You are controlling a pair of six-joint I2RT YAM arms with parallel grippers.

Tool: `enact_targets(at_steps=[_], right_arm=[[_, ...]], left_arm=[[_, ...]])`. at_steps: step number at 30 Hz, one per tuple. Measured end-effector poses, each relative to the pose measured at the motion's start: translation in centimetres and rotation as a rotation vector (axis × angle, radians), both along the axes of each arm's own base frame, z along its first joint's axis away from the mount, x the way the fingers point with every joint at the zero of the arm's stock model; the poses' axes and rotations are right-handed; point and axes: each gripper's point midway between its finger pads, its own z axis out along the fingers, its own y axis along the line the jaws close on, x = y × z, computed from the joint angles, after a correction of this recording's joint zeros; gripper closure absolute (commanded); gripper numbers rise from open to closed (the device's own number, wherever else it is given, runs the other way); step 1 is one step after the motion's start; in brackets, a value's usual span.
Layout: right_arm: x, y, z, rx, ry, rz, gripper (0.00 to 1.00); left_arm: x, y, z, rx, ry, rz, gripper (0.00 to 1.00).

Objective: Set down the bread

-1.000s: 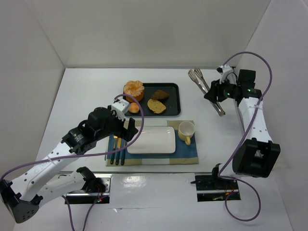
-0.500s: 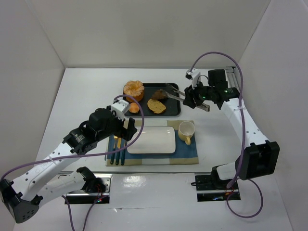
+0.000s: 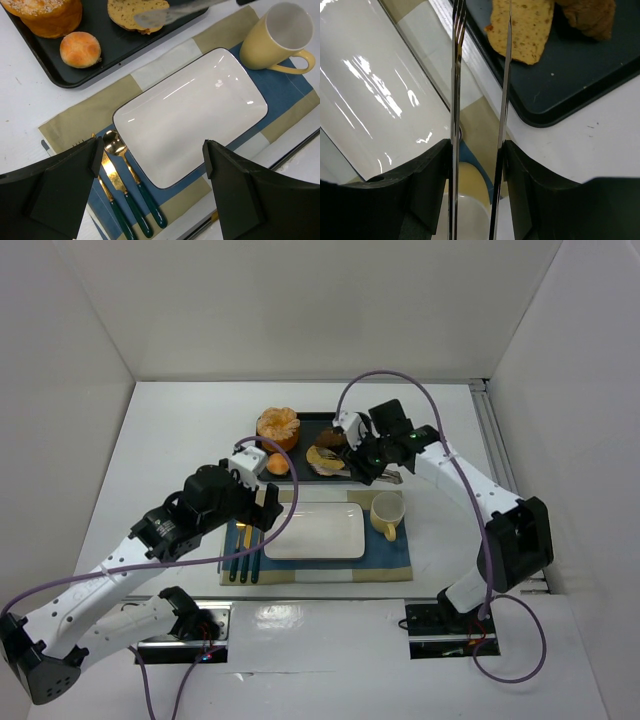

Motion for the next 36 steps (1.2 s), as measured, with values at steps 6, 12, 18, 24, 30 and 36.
enact_targets(at_steps=[6,12,18,24,30,36], right_arm=[[-0.2,0.8,-1.5,-0.063,0.001,0.012,0.46],[0.8,0.6,-2.3,-0.097,-0.017,-0.014,0.46],[1.2,0.7,-3.7,-0.122,-0.002,-0.013,0.46],[1.2,0.9,-4.0,-0.122,0.001,-0.008,0.46],[1.5,1.3,-4.4,-0.136,-0.01,-0.007,0.46],[1.8,2.4,-4.5,-0.17,-0.067,-0.003,0.44]], left_arm=[[0.1,0.2,0.1,0.0,-0.007,0.009,0.0],[0.1,0.2,0.1,0.001,-0.008,0.011,0.0],[0.1,0.2,0.1,0.001,-0.008,0.011,0.0],[0.1,0.2,0.1,0.001,-0.008,0.011,0.0],[0.1,0.2,0.1,0.001,-0.008,0.011,0.0],[0.1,0.2,0.1,0.001,-0.008,0.011,0.0]])
